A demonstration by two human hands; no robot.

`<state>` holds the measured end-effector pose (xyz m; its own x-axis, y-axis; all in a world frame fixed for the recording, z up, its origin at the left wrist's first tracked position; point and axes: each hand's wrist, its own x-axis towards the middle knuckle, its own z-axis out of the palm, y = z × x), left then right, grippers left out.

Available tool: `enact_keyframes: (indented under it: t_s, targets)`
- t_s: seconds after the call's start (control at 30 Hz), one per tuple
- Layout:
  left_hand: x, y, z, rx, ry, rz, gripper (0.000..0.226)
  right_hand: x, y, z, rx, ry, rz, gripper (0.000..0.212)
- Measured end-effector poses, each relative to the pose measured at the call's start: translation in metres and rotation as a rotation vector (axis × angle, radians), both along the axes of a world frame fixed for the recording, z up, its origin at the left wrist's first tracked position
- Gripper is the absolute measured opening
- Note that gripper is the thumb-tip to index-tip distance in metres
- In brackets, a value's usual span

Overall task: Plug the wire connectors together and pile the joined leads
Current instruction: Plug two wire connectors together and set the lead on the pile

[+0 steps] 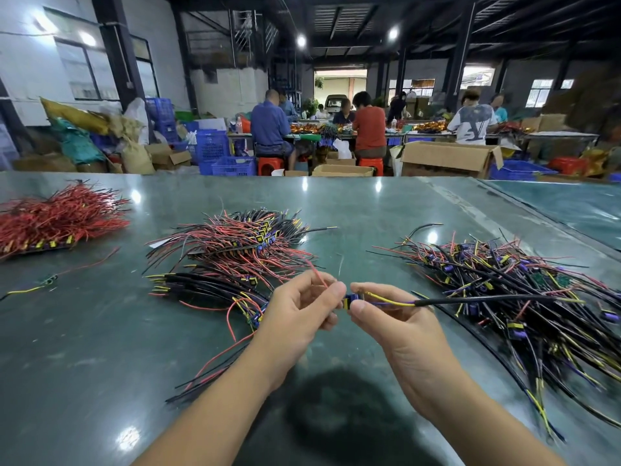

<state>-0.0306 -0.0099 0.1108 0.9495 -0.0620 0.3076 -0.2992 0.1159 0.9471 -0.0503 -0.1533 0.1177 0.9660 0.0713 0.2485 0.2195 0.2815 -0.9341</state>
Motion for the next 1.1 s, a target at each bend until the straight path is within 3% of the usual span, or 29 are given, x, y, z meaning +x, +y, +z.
enact_keyframes:
  t_s: [0.17,0.47,0.63,0.83,0.9,1.03,1.1]
  targets:
    - [0.001,-0.004,0.001,-0.153,0.118,-0.013,0.019,-0.002,0.003,-0.001,-0.064,-0.061,-0.040,0.023]
    - [0.012,0.016,0.014,-0.692,0.306,0.083,0.013,0.006,0.001,-0.001,0.321,0.078,-0.072,0.018]
    - [0.020,0.025,0.012,-0.808,0.329,0.152,0.020,0.007,-0.002,0.002,0.454,0.132,-0.090,0.024]
    - [0.027,0.057,0.010,-1.134,0.266,0.327,0.018,0.008,-0.011,0.006,0.548,0.125,-0.123,0.024]
    - [0.023,0.052,0.013,-1.064,0.311,0.219,0.020,0.008,-0.013,0.007,0.559,0.112,-0.104,0.025]
    - [0.007,0.018,0.014,-0.465,0.412,-0.238,0.046,0.006,-0.008,0.005,0.503,0.096,-0.048,0.023]
    - [0.000,0.004,0.009,-0.290,0.369,-0.334,0.047,0.004,-0.006,0.003,0.380,0.068,-0.010,0.023]
